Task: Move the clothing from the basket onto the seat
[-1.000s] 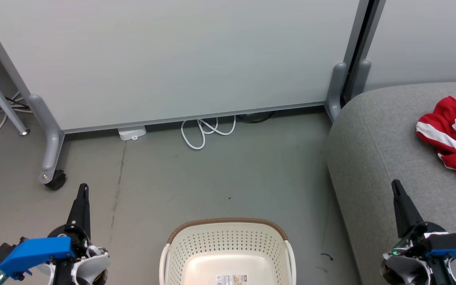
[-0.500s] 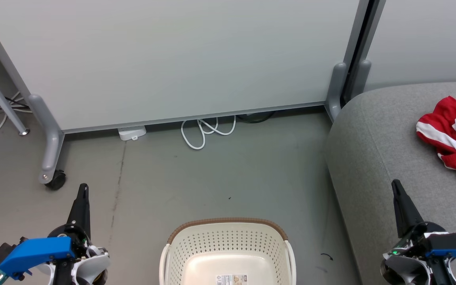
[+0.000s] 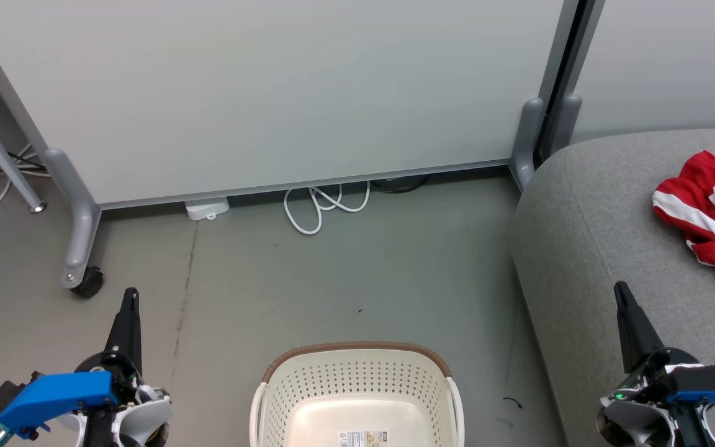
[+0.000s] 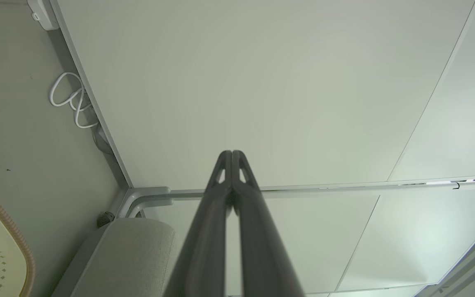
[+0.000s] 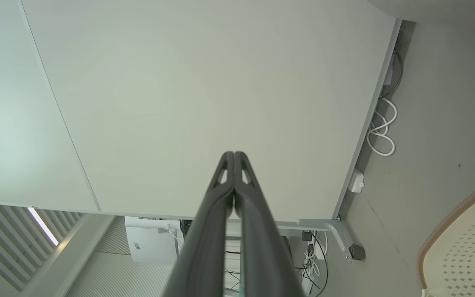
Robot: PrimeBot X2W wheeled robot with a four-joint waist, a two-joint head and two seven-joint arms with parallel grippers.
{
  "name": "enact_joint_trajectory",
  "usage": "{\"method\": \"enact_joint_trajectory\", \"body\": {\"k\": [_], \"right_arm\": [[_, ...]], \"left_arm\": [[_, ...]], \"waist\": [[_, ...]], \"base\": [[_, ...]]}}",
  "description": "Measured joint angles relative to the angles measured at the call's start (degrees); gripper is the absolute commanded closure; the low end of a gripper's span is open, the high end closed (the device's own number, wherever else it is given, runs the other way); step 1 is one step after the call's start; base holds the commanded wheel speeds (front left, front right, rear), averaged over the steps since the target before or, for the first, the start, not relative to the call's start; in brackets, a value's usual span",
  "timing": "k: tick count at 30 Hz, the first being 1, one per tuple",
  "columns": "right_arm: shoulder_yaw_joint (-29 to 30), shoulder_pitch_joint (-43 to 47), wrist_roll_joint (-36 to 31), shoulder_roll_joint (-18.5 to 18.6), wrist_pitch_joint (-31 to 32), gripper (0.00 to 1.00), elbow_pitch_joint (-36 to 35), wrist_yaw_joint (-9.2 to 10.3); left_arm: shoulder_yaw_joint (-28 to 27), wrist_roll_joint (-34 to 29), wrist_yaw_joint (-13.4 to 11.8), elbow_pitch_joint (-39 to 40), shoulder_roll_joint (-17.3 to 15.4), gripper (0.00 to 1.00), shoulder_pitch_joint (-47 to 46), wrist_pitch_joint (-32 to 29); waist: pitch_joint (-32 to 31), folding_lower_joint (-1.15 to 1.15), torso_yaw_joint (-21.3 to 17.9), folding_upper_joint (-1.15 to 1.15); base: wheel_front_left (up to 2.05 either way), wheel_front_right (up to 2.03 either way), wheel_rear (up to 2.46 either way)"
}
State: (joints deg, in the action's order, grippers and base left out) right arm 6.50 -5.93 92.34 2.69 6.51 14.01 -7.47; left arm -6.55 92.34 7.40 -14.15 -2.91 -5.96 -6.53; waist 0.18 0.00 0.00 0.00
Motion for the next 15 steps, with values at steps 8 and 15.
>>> {"method": "enact_joint_trajectory", "body": {"k": [8,15], "right_arm": [[0.00,0.00,0.00,0.00,0.00,1.00,0.00,0.00],[0.00,0.00,0.00,0.00,0.00,1.00,0.00,0.00]], "left_arm": [[0.00,0.00,0.00,0.00,0.00,1.00,0.00,0.00],[0.00,0.00,0.00,0.00,0.00,1.00,0.00,0.00]], "waist": [[0.00,0.00,0.00,0.00],[0.00,0.00,0.00,0.00]], "base": [[0.00,0.00,0.00],[0.00,0.00,0.00]]}}
